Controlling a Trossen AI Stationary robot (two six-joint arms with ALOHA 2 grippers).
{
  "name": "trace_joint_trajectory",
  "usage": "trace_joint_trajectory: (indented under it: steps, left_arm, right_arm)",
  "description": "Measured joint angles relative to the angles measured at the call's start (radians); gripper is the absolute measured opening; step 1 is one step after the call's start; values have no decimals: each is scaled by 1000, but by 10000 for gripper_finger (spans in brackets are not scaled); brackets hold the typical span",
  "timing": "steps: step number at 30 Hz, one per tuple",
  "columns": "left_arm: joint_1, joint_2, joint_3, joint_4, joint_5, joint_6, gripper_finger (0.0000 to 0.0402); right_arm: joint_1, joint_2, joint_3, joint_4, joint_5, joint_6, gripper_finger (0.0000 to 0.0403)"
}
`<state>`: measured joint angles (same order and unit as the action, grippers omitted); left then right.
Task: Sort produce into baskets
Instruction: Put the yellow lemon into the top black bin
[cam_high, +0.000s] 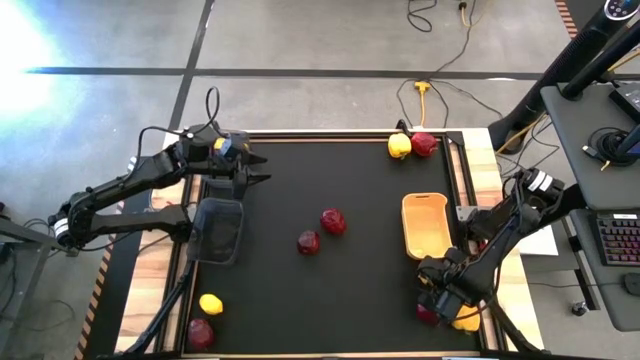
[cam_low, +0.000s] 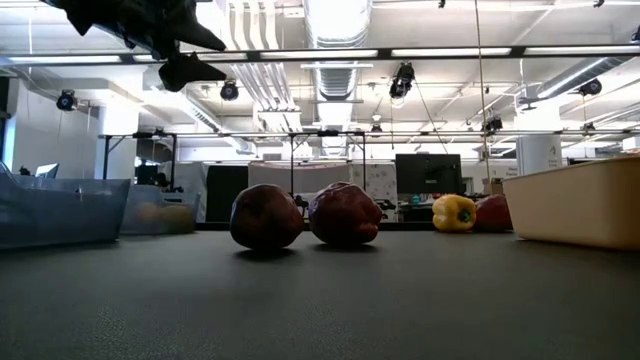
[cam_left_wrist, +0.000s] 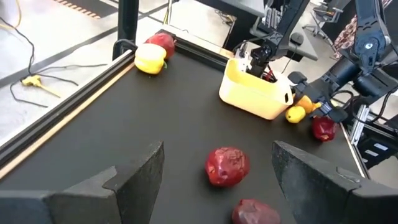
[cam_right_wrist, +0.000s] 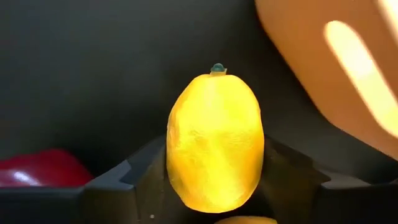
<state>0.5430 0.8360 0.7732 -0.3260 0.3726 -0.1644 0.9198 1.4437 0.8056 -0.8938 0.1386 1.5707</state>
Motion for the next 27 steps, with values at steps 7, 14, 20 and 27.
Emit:
trace_joint_trajectory:
  steps: [7, 14, 20, 27]
  left_arm:
    - [0, 0, 0, 1, -35, 50, 278]
    - [0, 2, 0, 3, -52, 80, 278]
    - [0, 3, 0, 4, -52, 79, 278]
    - [-5, 5, -17, 3, -49, 69, 278]
  right_arm:
    - [-45, 0, 82, 17, -107, -186, 194]
    - [-221, 0, 233, -31, -83, -462, 202]
    - [-489, 0, 333, -17, 149, -764, 203]
    - [-874, 114, 419, 273, 133, -1260, 203]
